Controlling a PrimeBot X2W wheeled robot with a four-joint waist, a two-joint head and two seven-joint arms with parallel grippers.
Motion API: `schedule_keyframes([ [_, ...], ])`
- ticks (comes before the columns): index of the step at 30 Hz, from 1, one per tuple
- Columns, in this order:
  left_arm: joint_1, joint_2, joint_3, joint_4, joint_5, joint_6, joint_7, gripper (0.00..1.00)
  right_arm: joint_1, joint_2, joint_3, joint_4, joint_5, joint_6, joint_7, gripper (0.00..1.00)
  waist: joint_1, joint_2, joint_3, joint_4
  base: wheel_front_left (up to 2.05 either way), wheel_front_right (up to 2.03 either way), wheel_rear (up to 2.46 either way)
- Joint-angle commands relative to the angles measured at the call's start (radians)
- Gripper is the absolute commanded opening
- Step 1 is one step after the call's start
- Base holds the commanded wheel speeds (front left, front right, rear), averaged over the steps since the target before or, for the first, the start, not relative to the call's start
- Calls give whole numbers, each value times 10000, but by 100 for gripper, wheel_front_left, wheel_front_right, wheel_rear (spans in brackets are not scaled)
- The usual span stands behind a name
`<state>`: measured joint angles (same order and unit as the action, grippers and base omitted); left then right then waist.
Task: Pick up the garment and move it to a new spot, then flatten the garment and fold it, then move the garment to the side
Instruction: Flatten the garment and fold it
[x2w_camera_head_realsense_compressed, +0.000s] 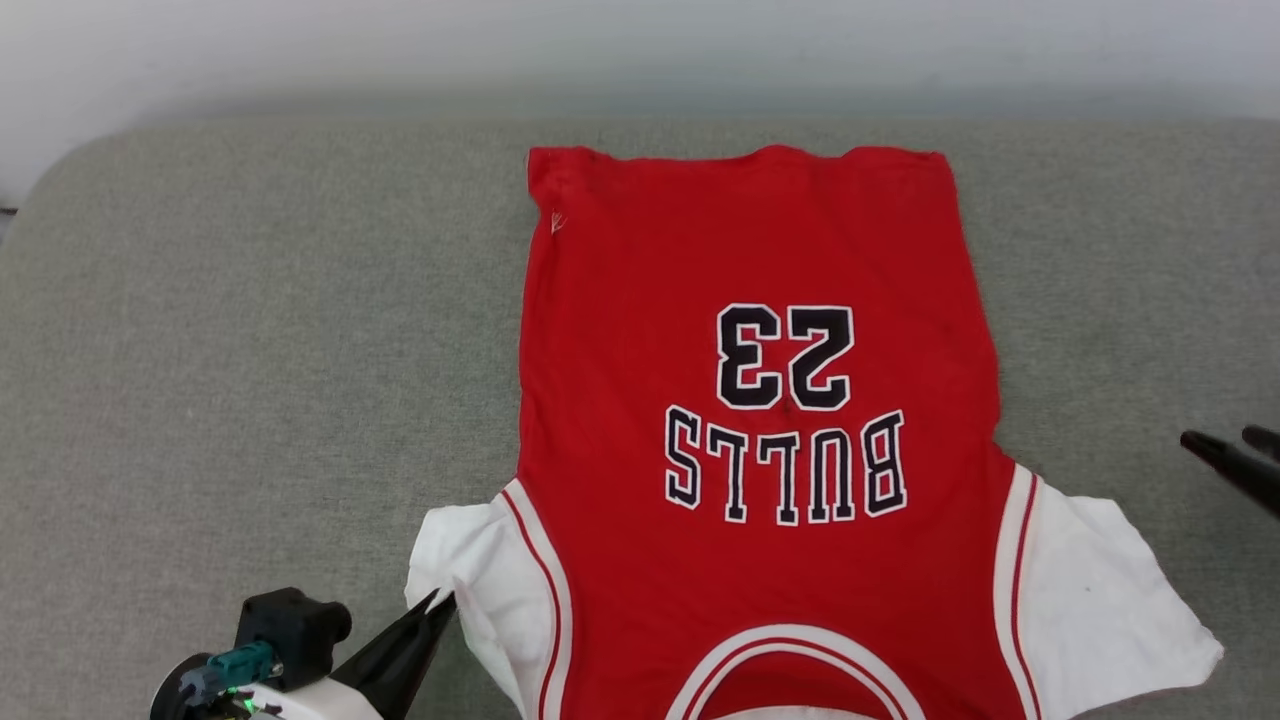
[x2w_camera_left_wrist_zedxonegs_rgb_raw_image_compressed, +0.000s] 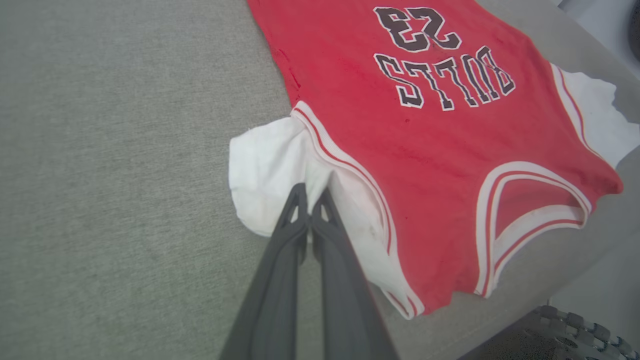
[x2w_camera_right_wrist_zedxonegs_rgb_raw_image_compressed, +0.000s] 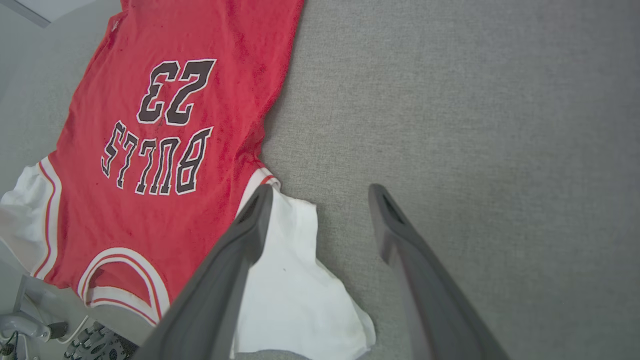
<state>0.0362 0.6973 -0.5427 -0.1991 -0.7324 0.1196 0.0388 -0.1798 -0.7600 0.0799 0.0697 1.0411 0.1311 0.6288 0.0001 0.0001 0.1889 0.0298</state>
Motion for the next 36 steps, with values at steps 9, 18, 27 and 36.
schedule_keyframes([
  [9,-799,225,-342,-2450,298,321,1406,0,-3780,1563,-1169,33,-2128,-8,4001,100,-1,-1,2266,1684,0,0,0],
  [18,-1642,-19,-862,-3343,904,135,1935,0,-6591,2493,-2333,1201,-4897,-6,6262,100,-1,-1,3522,2875,0,0,0],
  [27,-2210,-491,-1176,-3157,1116,-123,1776,0,-8142,2366,-2583,1864,-7087,-6,7012,100,-1,-1,4219,3539,0,0,0],
  [36,-2393,-745,-1242,-2883,1136,-196,1577,0,-7889,2422,-2455,2325,-7705,-6,7210,100,-1,-1,4424,3788,0,0,0],
])
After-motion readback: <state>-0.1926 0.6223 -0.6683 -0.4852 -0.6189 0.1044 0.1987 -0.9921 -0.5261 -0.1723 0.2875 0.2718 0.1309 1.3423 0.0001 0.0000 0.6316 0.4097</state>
